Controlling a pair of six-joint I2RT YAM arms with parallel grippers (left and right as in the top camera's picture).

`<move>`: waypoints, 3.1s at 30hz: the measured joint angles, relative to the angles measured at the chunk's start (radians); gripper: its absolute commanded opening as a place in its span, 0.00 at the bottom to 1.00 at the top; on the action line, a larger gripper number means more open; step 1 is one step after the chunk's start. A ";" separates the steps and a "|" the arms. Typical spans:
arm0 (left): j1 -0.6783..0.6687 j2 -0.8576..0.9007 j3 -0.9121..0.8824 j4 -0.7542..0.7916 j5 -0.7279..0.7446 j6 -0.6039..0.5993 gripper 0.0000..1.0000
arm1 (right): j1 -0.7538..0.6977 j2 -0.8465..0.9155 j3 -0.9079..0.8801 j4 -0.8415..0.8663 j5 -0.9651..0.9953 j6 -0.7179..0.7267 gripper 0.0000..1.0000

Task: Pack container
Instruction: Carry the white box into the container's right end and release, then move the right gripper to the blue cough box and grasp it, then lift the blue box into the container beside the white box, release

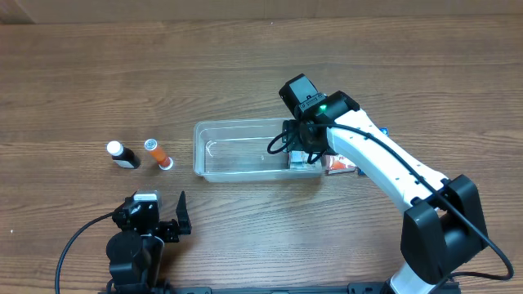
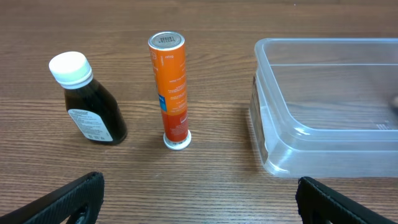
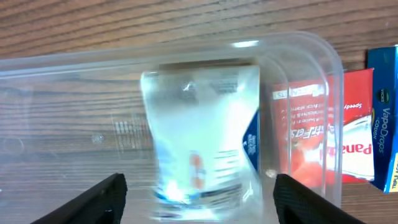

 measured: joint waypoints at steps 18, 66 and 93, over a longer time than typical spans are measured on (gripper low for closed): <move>0.000 0.000 0.000 0.000 0.000 0.000 1.00 | -0.558 -0.245 0.093 -0.138 -0.002 -0.279 1.00; 0.000 0.000 0.000 0.000 0.000 0.000 1.00 | -0.502 -0.111 -0.070 -0.129 -0.076 -0.346 0.63; 0.000 0.000 0.000 0.000 0.000 0.000 1.00 | 0.111 0.069 0.017 0.193 -0.052 0.047 0.63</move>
